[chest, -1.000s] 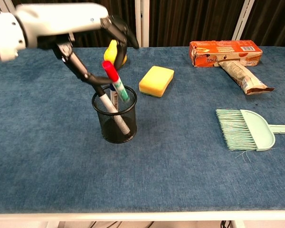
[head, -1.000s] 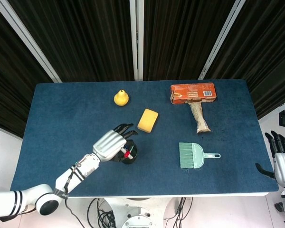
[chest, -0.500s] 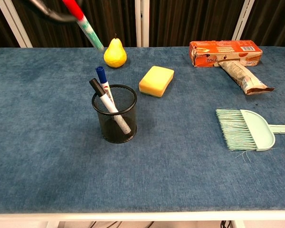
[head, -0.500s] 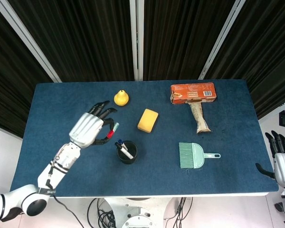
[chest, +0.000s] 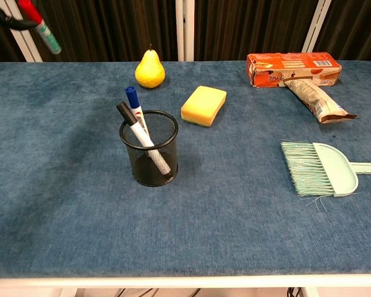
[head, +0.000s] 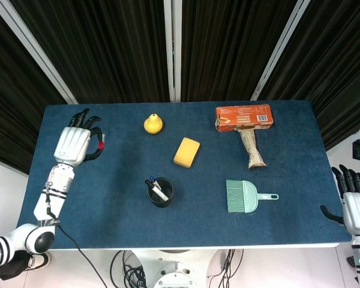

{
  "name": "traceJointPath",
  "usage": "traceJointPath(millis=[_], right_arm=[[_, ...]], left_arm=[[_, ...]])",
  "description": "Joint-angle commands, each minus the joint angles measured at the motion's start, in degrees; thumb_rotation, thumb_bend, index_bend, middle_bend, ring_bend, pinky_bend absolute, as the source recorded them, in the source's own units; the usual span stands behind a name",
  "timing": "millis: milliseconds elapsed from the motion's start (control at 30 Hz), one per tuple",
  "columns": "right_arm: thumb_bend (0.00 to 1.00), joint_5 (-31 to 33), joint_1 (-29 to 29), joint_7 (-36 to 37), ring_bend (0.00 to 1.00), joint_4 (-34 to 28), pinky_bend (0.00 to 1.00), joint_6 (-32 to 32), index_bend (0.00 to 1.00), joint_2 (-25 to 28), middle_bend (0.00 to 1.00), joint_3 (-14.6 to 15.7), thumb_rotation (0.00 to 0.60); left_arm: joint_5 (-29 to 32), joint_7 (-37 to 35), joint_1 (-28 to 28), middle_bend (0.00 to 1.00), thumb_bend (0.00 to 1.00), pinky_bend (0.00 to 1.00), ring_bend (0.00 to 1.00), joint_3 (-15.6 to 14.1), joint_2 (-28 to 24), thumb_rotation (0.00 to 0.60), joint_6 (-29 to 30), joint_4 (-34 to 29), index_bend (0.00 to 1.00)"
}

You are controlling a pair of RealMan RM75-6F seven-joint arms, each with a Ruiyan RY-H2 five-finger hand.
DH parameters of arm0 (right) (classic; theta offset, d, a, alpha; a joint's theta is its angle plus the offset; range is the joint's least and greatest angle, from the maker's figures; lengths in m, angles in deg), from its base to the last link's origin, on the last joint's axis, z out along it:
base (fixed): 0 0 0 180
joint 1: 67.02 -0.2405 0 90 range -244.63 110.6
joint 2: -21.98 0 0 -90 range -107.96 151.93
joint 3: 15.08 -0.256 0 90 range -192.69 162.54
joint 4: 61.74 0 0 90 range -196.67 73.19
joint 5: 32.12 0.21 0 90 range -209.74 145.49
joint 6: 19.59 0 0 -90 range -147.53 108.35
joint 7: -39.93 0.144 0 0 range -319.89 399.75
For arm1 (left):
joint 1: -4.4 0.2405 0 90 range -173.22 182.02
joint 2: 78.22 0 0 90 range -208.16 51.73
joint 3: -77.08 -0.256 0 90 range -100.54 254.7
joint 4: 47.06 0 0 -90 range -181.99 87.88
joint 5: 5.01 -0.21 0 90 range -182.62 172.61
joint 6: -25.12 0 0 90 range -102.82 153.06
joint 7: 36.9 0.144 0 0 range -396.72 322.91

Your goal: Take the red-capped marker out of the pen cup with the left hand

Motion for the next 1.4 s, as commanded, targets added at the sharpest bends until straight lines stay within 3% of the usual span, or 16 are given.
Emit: traceJointPath(millis=[33, 267, 433, 467, 600, 833, 1033, 1200, 1400], right_arm=[[0.14, 0.4, -0.1, -0.2, 0.0, -0.1, 0.0, 0.2, 0.0, -0.1, 0.0, -0.1, 0.6], [0.14, 0.7, -0.2, -0.7, 0.0, -0.2, 0.0, 0.5, 0.0, -0.4, 0.0, -0.1, 0.6], [0.15, 0.4, -0.2, -0.3, 0.0, 0.2, 0.0, 0.4, 0.0, -0.5, 0.0, 0.0, 0.6], [0.14, 0.3, -0.2, -0.3, 0.0, 0.3, 0.0, 0.4, 0.0, -0.4, 0.0, 0.1, 0.6], [0.14, 0.1, -0.2, -0.1, 0.0, 0.3, 0.0, 0.4, 0.0, -0.4, 0.0, 0.1, 0.6], [0.14, 0.5, -0.4, 0.6, 0.0, 1.2, 0.0, 1.0, 0.0, -0.8, 0.0, 0.1, 0.6], [0.14, -0.3, -0.6, 1.4, 0.0, 2.1, 0.0, 1.1, 0.0, -1.0, 0.0, 0.3, 0.6], [0.11, -6.8, -0.7, 3.6, 0.0, 6.7, 0.0, -2.1, 0.0, -3.0, 0.0, 1.5, 0.6], [0.1, -7.9, -0.2, 1.7, 0.0, 8.9, 0.0, -1.9, 0.0, -5.6, 0.0, 3.2, 0.6]], left_arm=[[0.7, -2.2, 0.9, 0.2, 0.34, 0.11, 0.0, -1.3, 5.1, 0.6, -1.2, 8.8, 0.61], [-0.7, -8.4, 1.6, 0.21, 0.34, 0.11, 0.0, -3.2, 11.4, 0.6, -5.1, 19.4, 0.58], [-2.8, -12.9, 2.4, 0.2, 0.32, 0.11, 0.0, -4.3, 12.0, 0.6, -7.5, 20.5, 0.35], [-3.2, -13.0, 2.7, 0.2, 0.31, 0.11, 0.0, -4.6, 11.8, 0.6, -7.5, 20.2, 0.25], [-3.9, -11.8, 4.1, 0.19, 0.26, 0.1, 0.0, -4.9, 9.8, 0.6, -5.9, 16.1, 0.07], [-6.6, -7.5, 8.3, 0.18, 0.23, 0.1, 0.0, -6.3, 2.3, 0.6, 0.2, 3.7, 0.06], [-9.2, -3.5, 13.5, 0.16, 0.23, 0.11, 0.0, -8.3, -1.4, 0.6, 8.1, -1.0, 0.08], [-14.4, -4.9, 19.2, 0.1, 0.2, 0.12, 0.0, -14.4, -3.6, 0.6, 11.4, 2.0, 0.08], [-16.3, -10.8, 25.6, 0.02, 0.17, 0.11, 0.0, -16.1, -2.0, 0.6, 17.3, 9.7, 0.07]])
